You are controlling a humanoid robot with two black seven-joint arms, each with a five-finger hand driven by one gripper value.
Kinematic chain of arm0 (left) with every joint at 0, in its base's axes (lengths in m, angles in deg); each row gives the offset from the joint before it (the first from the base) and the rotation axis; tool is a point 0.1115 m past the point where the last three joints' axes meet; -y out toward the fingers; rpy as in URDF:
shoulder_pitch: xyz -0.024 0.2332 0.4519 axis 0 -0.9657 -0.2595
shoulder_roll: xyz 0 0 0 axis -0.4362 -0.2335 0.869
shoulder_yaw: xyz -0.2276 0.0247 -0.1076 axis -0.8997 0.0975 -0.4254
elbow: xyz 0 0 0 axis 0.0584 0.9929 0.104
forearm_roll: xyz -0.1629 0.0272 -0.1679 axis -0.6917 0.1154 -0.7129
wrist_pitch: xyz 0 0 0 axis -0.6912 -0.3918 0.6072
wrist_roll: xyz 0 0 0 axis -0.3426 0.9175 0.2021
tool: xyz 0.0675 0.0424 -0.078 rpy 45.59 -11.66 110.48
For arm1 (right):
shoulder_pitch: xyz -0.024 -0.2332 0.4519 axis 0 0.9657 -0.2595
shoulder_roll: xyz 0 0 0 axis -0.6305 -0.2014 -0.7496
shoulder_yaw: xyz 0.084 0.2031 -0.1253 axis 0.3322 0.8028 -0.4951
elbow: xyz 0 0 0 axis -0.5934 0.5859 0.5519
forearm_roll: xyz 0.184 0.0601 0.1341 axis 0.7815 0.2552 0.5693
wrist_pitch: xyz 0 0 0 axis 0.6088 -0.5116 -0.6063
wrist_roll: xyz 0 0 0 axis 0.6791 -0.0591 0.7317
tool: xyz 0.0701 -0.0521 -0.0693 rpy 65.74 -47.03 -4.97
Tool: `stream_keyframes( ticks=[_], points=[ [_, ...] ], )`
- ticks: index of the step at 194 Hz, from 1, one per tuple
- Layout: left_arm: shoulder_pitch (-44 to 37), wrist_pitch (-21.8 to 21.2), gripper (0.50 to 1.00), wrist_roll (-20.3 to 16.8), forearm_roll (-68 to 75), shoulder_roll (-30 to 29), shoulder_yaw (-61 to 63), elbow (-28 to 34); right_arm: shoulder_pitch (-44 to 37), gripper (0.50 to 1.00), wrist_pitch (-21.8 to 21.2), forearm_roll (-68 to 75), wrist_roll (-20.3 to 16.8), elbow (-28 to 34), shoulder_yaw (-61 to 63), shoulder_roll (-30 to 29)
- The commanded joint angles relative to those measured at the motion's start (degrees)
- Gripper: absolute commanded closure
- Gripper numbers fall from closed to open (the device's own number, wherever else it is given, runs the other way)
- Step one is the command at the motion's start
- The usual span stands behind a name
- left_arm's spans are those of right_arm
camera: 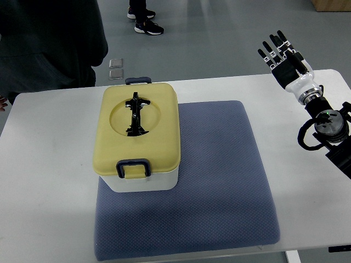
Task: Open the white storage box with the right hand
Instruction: 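Move the right hand from its raised pose toward the yellow lid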
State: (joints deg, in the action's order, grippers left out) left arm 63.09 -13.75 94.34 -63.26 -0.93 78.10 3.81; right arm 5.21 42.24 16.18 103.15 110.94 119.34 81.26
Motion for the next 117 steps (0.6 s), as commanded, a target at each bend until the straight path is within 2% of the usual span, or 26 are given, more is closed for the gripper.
stream_keyframes(
  ticks=[1, 69, 80, 99, 117],
  points=[
    [0.0, 0.1, 0.5, 0.0, 0.0, 0.0, -0.1, -0.1, 0.0, 0.566, 0.0, 0.0, 0.0, 0.0, 0.0, 0.0],
    [0.0, 0.2, 0.5, 0.2, -0.1, 0.0, 0.0, -0.4, -2.2, 0.566, 0.1, -0.9, -0.4, 0.1, -0.3, 0.0],
    [0.0, 0.3, 0.5, 0.1, 0.0, 0.0, 0.0, -0.4, -3.4, 0.566, 0.7, -3.8, -0.4, 0.0, -0.3, 0.1],
    [0.0, 0.3, 0.5, 0.1, 0.0, 0.0, 0.0, -0.4, -7.7, 0.566, 4.5, -12.7, -0.4, 0.0, -0.4, 0.8],
    [0.0, 0.3, 0.5, 0.1, 0.0, 0.0, 0.0, -0.4, -11.0, 0.566, 4.1, -22.6, -0.5, 0.3, -0.4, 1.3]
  ],
)
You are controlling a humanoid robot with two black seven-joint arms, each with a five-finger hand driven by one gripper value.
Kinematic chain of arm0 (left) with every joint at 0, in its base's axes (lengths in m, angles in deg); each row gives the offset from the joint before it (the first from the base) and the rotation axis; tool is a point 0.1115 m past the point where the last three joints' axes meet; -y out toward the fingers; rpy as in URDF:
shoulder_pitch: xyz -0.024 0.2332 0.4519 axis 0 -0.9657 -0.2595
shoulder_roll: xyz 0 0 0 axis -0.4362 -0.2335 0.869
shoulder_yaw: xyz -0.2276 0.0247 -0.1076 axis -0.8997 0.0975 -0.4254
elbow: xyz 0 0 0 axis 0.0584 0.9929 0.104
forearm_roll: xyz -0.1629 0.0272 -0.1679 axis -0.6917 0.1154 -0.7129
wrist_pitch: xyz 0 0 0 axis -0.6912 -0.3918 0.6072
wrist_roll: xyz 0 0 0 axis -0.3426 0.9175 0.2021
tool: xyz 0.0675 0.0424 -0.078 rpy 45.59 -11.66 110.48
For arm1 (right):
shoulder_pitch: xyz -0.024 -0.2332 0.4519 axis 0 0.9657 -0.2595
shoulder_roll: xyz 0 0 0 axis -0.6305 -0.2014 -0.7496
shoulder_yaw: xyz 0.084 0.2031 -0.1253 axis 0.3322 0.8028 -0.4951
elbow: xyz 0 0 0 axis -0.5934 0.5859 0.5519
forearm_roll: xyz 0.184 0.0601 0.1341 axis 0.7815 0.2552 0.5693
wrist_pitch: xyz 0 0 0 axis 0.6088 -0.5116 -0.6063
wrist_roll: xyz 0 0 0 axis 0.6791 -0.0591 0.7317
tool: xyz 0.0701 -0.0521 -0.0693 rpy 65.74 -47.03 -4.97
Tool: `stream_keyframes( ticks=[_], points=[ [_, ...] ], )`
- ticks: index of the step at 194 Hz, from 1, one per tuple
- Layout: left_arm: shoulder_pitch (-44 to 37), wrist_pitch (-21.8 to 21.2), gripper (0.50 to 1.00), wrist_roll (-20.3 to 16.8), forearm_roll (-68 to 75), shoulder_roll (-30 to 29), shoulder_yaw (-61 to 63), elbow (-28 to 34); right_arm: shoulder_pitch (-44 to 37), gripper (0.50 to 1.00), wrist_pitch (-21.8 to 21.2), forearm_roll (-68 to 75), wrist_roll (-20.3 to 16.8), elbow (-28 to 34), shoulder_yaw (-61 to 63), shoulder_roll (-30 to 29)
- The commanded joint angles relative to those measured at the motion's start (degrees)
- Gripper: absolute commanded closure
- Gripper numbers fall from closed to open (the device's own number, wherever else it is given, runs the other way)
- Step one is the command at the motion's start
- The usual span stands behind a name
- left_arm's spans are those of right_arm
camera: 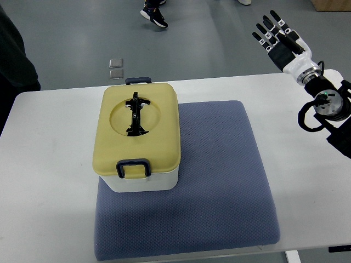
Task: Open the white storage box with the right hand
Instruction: 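Move the right hand from its raised pose toward the yellow lid, then lower the right hand onto the black lid handle and grasp it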
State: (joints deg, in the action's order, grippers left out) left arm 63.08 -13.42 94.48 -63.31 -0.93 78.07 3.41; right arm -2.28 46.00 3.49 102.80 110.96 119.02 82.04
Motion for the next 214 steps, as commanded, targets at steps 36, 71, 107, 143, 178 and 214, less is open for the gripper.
stream_keyframes(
  ticks=[36, 71, 107, 143, 178, 214],
  points=[
    [0.0, 0.1, 0.5, -0.1, 0.1, 0.0, 0.0, -0.1, -10.4, 0.568, -3.2, -38.0, -0.1, 9.7, -1.0, 5.0],
    [0.0, 0.1, 0.5, -0.1, 0.1, 0.0, 0.0, -0.2, -19.1, 0.568, -5.8, -60.2, 1.3, 24.2, -10.1, 10.1],
    [0.0, 0.1, 0.5, -0.1, 0.1, 0.0, 0.0, -0.2, -31.3, 0.568, -4.7, -84.2, 7.8, 32.9, -24.6, 10.6],
    [0.0, 0.1, 0.5, -0.1, 0.1, 0.0, -0.1, -0.2, -36.5, 0.568, 1.7, -103.1, 15.4, 33.9, -30.9, 7.6],
    [0.0, 0.1, 0.5, -0.1, 0.1, 0.0, -0.1, -0.2, -36.4, 0.57, 6.8, -105.1, 15.7, 33.9, -31.0, 2.8],
    [0.0, 0.1, 0.5, -0.1, 0.1, 0.0, 0.0, -0.2, -34.3, 0.57, 11.3, -107.9, 15.5, 32.2, -31.1, -1.6]
  ],
)
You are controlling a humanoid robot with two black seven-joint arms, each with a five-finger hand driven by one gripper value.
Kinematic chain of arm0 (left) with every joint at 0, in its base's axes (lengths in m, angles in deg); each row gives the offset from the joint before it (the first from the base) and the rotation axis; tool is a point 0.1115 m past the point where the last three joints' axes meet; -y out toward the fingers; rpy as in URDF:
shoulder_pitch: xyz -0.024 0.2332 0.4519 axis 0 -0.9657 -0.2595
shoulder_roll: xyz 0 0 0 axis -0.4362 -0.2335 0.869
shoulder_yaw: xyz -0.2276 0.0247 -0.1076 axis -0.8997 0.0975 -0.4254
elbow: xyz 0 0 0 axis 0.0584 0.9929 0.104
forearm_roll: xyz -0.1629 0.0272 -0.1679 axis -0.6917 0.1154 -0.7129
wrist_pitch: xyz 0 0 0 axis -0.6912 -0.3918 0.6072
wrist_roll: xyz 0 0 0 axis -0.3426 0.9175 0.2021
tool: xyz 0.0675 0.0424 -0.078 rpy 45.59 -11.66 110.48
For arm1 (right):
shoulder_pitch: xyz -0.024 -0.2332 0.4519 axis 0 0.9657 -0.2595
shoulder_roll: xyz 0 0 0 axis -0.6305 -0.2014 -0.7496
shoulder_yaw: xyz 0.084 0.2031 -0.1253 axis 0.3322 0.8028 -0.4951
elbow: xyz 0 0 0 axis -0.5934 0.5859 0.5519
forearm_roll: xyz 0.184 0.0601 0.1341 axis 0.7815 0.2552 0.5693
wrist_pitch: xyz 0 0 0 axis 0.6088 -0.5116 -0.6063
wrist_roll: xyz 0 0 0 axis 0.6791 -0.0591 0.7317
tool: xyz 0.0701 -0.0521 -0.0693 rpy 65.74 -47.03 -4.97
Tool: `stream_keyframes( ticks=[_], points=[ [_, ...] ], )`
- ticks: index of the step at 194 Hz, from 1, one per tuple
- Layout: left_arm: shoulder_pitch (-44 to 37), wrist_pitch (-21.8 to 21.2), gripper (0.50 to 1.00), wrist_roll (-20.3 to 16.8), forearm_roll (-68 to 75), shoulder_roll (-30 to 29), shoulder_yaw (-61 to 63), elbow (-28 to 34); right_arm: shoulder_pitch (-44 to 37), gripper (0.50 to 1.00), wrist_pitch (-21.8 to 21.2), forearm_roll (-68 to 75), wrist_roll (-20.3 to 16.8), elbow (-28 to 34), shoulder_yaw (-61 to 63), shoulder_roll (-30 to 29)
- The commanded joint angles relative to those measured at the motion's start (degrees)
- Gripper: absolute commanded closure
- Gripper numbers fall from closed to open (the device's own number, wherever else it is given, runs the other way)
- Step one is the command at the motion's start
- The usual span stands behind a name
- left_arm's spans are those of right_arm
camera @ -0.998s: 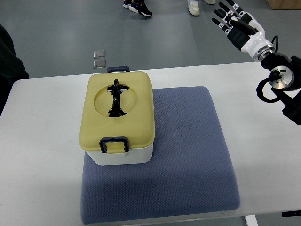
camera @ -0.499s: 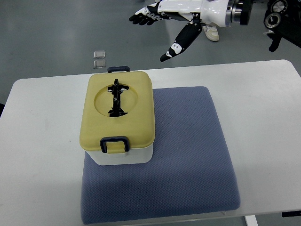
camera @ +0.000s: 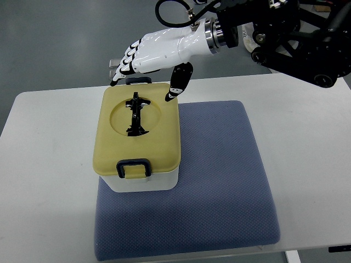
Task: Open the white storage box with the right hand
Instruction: 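Lower the right hand onto the black lid handle and grasp it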
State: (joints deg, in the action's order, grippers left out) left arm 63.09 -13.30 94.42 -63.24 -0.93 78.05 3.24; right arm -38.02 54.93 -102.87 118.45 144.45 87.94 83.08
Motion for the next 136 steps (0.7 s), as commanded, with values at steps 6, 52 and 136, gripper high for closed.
stream_keyframes(
  ticks=[6, 52, 136],
  points=[
    [0.0, 0.0, 0.5, 0.0, 0.0, 0.0, 0.1, 0.0, 1.7, 0.57, 2.9, -1.8, -0.3, -1.7, -0.2, -3.2],
    [0.0, 0.0, 0.5, 0.0, 0.0, 0.0, 0.1, -0.6, 4.8, 0.572, 6.4, -6.4, -0.4, -4.6, -0.1, -5.4],
    [0.0, 0.1, 0.5, 0.0, 0.0, 0.0, 0.0, -0.6, 7.5, 0.644, 10.5, -6.6, -0.6, -7.7, -0.2, -8.9]
  ],
)
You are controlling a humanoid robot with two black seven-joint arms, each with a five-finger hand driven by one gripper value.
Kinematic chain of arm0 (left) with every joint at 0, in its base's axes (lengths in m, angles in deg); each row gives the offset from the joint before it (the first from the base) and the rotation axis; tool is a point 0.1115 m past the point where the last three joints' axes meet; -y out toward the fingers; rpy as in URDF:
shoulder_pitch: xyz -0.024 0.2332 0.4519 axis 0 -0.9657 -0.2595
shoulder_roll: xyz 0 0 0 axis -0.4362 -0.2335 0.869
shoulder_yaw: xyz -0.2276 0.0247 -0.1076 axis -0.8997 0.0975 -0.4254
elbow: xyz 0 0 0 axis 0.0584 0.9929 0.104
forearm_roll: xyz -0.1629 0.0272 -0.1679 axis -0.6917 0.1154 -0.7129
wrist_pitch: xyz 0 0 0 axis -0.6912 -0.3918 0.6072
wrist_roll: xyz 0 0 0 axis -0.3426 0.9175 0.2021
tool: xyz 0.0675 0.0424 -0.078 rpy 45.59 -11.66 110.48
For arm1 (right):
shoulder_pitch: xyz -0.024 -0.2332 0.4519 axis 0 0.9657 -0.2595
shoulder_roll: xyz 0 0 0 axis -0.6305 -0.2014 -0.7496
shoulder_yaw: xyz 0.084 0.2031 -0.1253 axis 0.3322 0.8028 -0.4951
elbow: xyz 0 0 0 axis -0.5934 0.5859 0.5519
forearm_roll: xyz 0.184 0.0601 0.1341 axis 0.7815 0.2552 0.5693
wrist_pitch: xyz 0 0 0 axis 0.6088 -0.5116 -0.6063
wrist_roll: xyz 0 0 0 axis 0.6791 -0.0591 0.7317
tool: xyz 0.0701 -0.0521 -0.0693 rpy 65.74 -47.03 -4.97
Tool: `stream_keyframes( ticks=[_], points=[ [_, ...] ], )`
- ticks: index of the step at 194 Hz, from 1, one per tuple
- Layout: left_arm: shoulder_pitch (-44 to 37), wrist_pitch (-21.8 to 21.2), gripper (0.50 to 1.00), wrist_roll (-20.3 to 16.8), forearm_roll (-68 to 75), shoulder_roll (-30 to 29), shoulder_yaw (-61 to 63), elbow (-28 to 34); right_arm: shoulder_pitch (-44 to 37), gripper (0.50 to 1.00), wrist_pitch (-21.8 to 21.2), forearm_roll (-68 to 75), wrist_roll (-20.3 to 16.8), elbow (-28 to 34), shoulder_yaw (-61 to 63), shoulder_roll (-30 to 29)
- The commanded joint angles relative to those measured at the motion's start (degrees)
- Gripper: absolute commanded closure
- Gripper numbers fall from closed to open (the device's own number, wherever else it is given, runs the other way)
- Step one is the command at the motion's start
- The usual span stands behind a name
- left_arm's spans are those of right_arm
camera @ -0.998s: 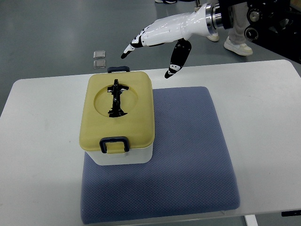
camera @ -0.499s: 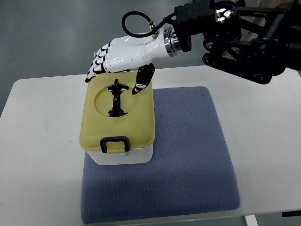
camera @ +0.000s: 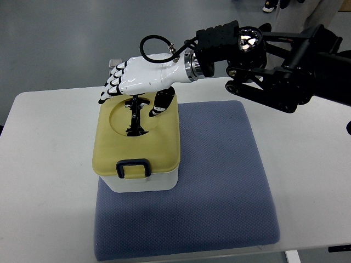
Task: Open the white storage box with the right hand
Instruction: 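Lower the right hand onto the black lid handle and grasp it, then lift the yellow lid off the white box with the right hand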
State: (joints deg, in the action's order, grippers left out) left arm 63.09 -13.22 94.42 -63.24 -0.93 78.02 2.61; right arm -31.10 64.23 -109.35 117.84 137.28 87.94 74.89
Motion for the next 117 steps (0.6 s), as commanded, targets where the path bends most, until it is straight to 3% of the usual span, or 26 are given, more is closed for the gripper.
stream_keyframes(
  ticks=[1, 46, 61, 72, 81, 117],
  points=[
    [0.0, 0.0, 0.5, 0.0, 0.0, 0.0, 0.0, 0.0, 0.5, 0.644, 1.2, -0.2, 0.0, -0.5, -0.2, -0.7],
    [0.0, 0.0, 0.5, 0.0, 0.0, 0.0, 0.0, 0.0, 1.8, 0.754, 1.8, -1.7, 0.1, -1.0, -0.2, -1.4],
    [0.0, 0.0, 0.5, 0.0, 0.0, 0.0, 0.0, 0.0, 2.0, 0.828, 2.1, -1.8, 0.1, -1.0, -0.2, -1.4],
    [0.0, 0.0, 0.5, 0.0, 0.0, 0.0, 0.0, 0.0, 2.0, 0.946, 2.4, -1.7, 0.1, -1.0, -0.1, -1.4],
    [0.0, 0.0, 0.5, 0.0, 0.0, 0.0, 0.0, 0.0, 2.0, 0.999, 2.7, -1.7, 0.1, -1.0, 0.0, -1.4],
    [0.0, -0.1, 0.5, 0.0, 0.0, 0.0, 0.0, 0.1, 1.7, 1.0, 3.2, -1.6, 0.0, -0.9, 0.2, -1.4]
  ],
)
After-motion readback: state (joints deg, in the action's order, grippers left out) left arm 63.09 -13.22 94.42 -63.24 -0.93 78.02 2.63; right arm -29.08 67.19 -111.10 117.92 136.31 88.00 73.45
